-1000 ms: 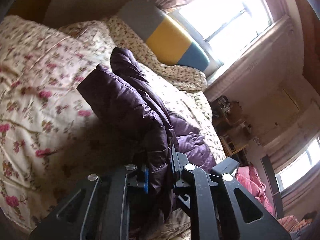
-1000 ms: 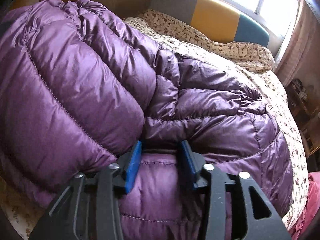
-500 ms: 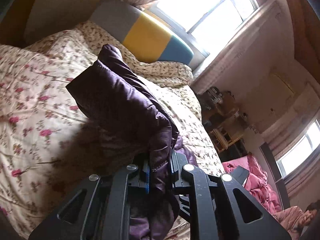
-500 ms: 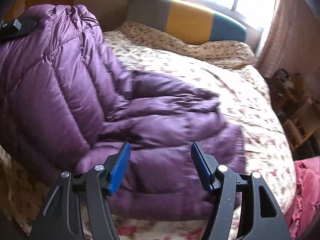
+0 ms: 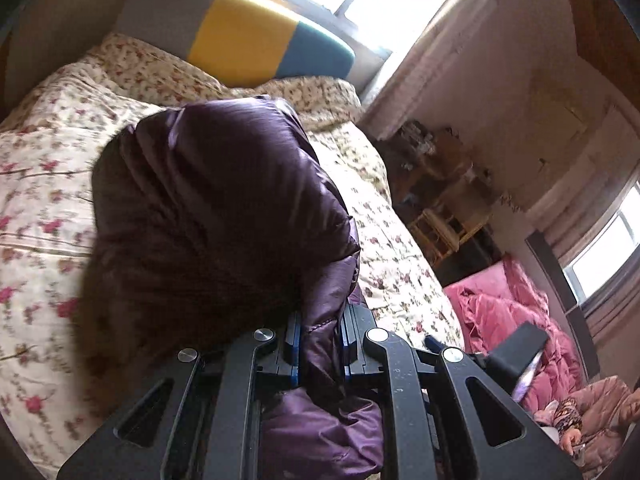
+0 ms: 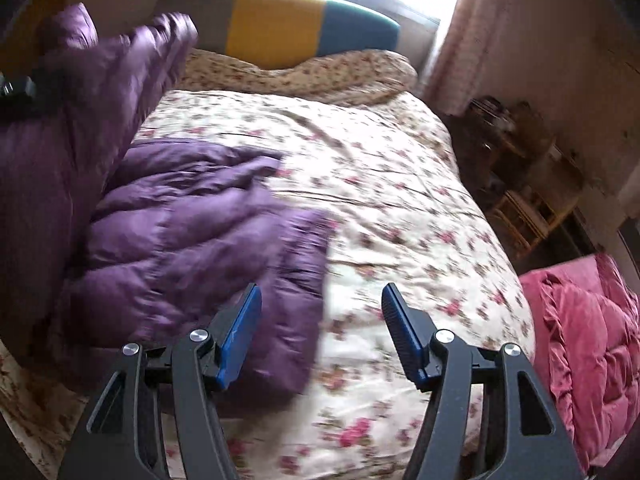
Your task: Fold large clothes
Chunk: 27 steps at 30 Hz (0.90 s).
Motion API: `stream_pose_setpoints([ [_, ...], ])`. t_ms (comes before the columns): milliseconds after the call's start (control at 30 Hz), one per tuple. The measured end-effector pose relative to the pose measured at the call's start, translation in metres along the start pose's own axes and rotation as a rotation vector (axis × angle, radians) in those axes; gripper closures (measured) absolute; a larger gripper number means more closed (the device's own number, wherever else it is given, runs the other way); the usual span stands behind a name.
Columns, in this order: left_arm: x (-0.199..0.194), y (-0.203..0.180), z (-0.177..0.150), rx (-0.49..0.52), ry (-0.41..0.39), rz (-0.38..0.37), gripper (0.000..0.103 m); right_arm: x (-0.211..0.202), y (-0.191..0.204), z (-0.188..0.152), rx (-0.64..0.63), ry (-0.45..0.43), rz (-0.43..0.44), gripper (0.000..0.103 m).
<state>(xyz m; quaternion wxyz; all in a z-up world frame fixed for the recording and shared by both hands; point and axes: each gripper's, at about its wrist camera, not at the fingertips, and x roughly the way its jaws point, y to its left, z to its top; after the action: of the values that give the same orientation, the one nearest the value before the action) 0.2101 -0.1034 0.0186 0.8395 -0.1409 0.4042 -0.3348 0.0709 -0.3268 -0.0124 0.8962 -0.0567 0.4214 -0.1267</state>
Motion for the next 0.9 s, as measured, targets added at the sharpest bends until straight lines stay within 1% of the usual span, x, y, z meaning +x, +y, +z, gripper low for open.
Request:
stream_pose_setpoints([
  [100,0.029,-0.011,-0.005,0.031,0.040,0.015,0.089,-0.002,-0.020,-0.007,0.027,0.013,-0.056,0.032],
  [233,0.061,-0.025,-0.016,0.092,0.086,0.046,0.088,-0.013,-0.032,-0.019,0.026,0.017,-0.117,0.031],
  [300,0.076,-0.031,-0.021,0.121,0.107,0.064,0.088,-0.018,-0.031,-0.022,0.013,0.017,-0.152,0.031],
  [333,0.083,-0.033,-0.023,0.133,0.119,0.071,0.083,-0.021,-0.030,-0.024,0.001,0.015,-0.176,0.031],
  [400,0.099,-0.034,-0.027,0.156,0.145,0.085,0.082,-0.023,-0.030,-0.025,-0.019,0.011,-0.204,0.031],
  [467,0.111,-0.034,-0.031,0.178,0.161,0.090,0.076,-0.024,-0.031,-0.027,-0.026,0.011,-0.216,0.031],
  [500,0.116,-0.034,-0.034,0.189,0.169,0.087,0.075,-0.024,-0.032,-0.027,-0.030,0.014,-0.221,0.031],
  [533,0.116,-0.035,-0.035,0.198,0.173,0.079,0.072,-0.022,-0.032,-0.028,-0.031,0.019,-0.221,0.031],
  [567,0.117,-0.038,-0.037,0.204,0.175,0.069,0.063,-0.021,-0.032,-0.028,-0.032,0.027,-0.219,0.031],
  [600,0.115,-0.037,-0.036,0.201,0.177,0.032,0.057,-0.021,-0.032,-0.029,-0.031,0.030,-0.218,0.031],
  [633,0.112,-0.037,-0.036,0.197,0.178,0.002,0.048,-0.021,-0.031,-0.030,-0.033,0.033,-0.214,0.031],
  [700,0.101,-0.037,-0.033,0.194,0.168,-0.034,0.042,-0.019,-0.029,-0.029,-0.032,0.039,-0.205,0.031],
  [767,0.089,-0.035,-0.030,0.174,0.162,-0.089,0.033,-0.022,-0.026,-0.030,-0.029,0.042,-0.196,0.031],
  [800,0.079,-0.033,-0.027,0.158,0.149,-0.121,0.033,-0.023,-0.024,-0.030,-0.029,0.042,-0.196,0.031],
  [867,0.064,-0.033,-0.023,0.139,0.131,-0.161,0.033,-0.026,-0.021,-0.032,-0.032,0.046,-0.189,0.031],
  [900,0.049,-0.031,-0.021,0.127,0.111,-0.189,0.033,-0.028,-0.019,-0.032,-0.033,0.045,-0.186,0.031],
])
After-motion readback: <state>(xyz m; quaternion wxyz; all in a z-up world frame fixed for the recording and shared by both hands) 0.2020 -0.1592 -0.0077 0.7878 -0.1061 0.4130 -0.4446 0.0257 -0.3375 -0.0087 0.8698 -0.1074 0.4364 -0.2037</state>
